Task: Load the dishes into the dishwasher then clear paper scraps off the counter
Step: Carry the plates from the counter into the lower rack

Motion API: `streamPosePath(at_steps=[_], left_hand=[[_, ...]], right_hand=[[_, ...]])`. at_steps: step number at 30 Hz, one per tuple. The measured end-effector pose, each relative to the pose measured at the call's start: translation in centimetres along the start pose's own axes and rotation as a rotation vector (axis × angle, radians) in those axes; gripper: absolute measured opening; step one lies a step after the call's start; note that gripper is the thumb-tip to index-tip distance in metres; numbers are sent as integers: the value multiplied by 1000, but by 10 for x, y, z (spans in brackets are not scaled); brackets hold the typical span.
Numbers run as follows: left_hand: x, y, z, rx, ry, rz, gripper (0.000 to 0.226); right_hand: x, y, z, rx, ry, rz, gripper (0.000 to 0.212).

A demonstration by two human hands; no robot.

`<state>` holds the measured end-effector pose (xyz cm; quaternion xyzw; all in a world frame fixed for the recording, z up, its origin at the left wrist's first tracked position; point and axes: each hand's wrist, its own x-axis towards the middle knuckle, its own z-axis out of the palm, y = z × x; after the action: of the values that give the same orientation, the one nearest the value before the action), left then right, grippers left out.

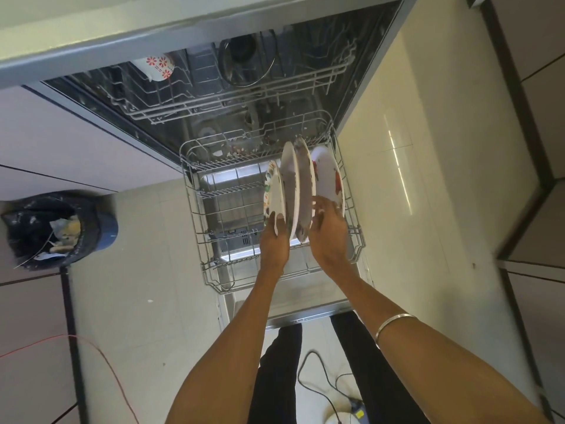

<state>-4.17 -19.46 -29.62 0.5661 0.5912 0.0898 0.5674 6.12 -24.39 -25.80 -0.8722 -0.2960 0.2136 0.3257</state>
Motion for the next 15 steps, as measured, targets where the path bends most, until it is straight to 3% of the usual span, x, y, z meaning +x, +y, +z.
streamPosePath(at_steps=[4,7,15], left_hand=[[-26,-25,-9,99,113,-2,39],[-43,-55,-20,191,79,-74,44],[-86,-103,-27,392,103,-104,46]], right_hand=[[-38,41,-4,-28,-26,109,30],[-69,58,-11,-43,-68,133,34],[-99,78,-10,-172,-270,-12,38]])
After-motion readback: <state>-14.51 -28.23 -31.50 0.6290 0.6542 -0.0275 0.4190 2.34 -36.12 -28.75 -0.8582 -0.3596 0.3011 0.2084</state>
